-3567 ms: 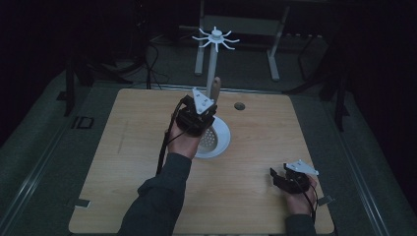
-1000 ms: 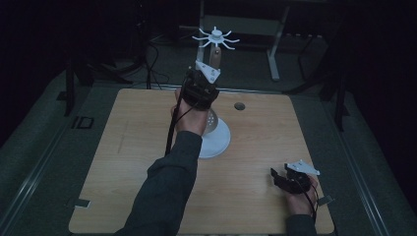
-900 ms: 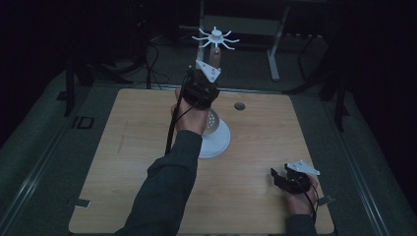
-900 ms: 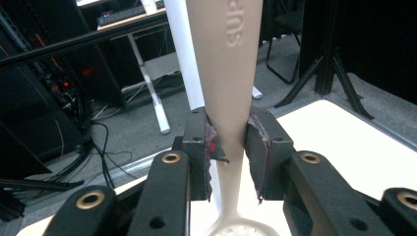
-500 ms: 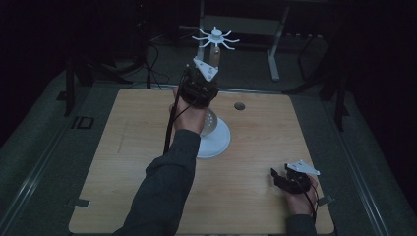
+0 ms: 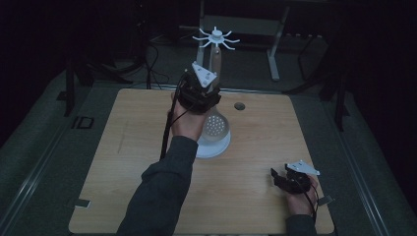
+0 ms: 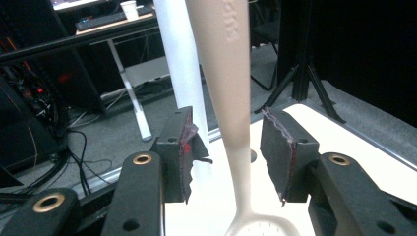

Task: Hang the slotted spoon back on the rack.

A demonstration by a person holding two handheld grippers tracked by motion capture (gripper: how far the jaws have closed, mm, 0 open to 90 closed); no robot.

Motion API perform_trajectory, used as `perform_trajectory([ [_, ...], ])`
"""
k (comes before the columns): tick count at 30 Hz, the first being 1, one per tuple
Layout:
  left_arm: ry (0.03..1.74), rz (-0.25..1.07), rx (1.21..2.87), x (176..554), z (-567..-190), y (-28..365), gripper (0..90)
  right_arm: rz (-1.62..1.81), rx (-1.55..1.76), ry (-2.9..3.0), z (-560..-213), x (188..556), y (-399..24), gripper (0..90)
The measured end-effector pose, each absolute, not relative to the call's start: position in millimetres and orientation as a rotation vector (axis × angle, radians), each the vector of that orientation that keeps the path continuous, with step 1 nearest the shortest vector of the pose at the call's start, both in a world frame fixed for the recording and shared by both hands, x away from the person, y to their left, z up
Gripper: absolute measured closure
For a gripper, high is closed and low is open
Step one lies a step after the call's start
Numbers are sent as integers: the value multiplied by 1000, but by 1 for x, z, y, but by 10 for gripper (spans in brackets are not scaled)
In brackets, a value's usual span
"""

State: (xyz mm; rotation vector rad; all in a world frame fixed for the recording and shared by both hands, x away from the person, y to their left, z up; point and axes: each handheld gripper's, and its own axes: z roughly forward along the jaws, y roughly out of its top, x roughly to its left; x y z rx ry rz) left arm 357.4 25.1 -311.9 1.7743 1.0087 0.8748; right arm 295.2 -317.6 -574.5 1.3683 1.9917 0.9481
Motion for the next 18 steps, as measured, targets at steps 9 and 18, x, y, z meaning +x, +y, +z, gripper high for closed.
perform_trajectory([
  [9, 992, 840, 1799, 346, -322, 32, 533, 943, 1368, 1991, -575, 295, -318, 377],
  [18, 984, 788, 1845, 338, -342, 36, 520, 938, 1365, 1994, -575, 296, -317, 377],
])
